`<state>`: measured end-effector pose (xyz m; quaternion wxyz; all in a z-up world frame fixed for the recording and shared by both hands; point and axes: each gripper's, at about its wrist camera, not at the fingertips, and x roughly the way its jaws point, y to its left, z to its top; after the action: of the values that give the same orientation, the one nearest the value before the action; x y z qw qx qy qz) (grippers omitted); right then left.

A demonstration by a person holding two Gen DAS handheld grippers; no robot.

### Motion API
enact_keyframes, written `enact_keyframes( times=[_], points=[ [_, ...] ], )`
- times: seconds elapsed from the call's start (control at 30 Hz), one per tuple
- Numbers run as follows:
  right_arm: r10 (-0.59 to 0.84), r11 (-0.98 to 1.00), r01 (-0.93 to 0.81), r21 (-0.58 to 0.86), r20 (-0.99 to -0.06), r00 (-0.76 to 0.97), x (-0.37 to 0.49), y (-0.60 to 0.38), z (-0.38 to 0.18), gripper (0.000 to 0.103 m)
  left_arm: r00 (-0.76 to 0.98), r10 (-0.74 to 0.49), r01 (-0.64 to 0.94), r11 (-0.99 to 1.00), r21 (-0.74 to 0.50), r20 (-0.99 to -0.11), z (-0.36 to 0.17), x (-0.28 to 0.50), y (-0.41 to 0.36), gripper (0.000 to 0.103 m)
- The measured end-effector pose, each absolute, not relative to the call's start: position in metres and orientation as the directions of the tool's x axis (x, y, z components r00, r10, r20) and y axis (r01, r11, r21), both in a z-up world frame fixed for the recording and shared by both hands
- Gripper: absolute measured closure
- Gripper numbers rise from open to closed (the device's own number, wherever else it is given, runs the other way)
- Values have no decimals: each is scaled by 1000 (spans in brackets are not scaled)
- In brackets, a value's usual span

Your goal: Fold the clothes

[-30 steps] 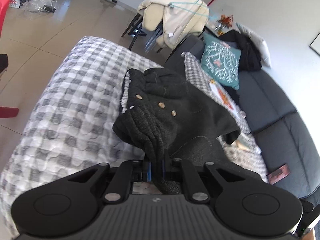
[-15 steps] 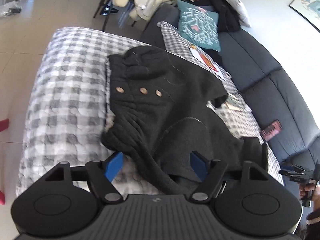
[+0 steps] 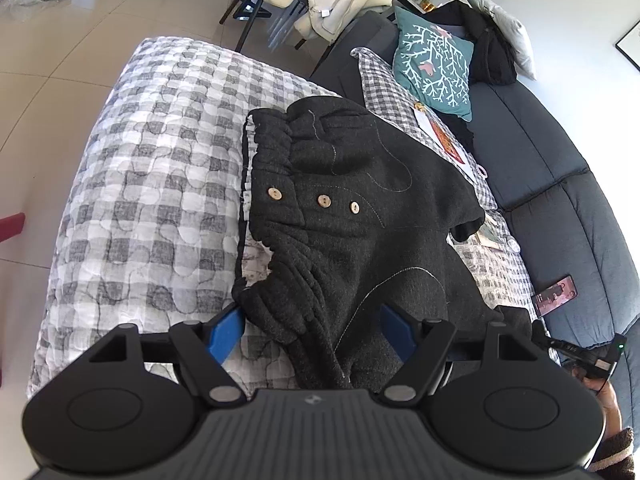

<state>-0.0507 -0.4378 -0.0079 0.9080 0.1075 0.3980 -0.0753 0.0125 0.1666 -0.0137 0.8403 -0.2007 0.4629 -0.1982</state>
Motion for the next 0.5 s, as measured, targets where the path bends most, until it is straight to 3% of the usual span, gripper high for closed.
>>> enact_keyframes(
  times=[0.07,0.1,0.13,0.27,0.37,0.4,0.5],
  points=[
    [-86,968,222,115,-680,728,-73,-436,11,94,492,-501,152,855,-497,-712,-13,11,165,39],
    [-99,970,220,106,-653,751,-86,-437,20,95,497,-483,155,866,-475,-720,-14,9,164,54],
    [-111,971,218,96,-626,772,-99,-438,29,95,502,-470,155,875,-459,-726,-13,8,164,61],
    [-147,969,235,75,-591,793,-155,-431,46,95,505,-472,160,874,-460,-722,-13,3,169,65],
    [-154,965,253,73,-624,766,-194,-429,31,95,503,-473,165,875,-456,-724,-13,0,169,70],
    [-156,963,259,72,-634,757,-207,-429,26,95,500,-473,168,874,-455,-725,-13,-1,169,80],
    [-179,952,301,62,-685,706,-237,-427,2,95,499,-470,180,878,-444,-728,-11,-5,167,82]
  ],
)
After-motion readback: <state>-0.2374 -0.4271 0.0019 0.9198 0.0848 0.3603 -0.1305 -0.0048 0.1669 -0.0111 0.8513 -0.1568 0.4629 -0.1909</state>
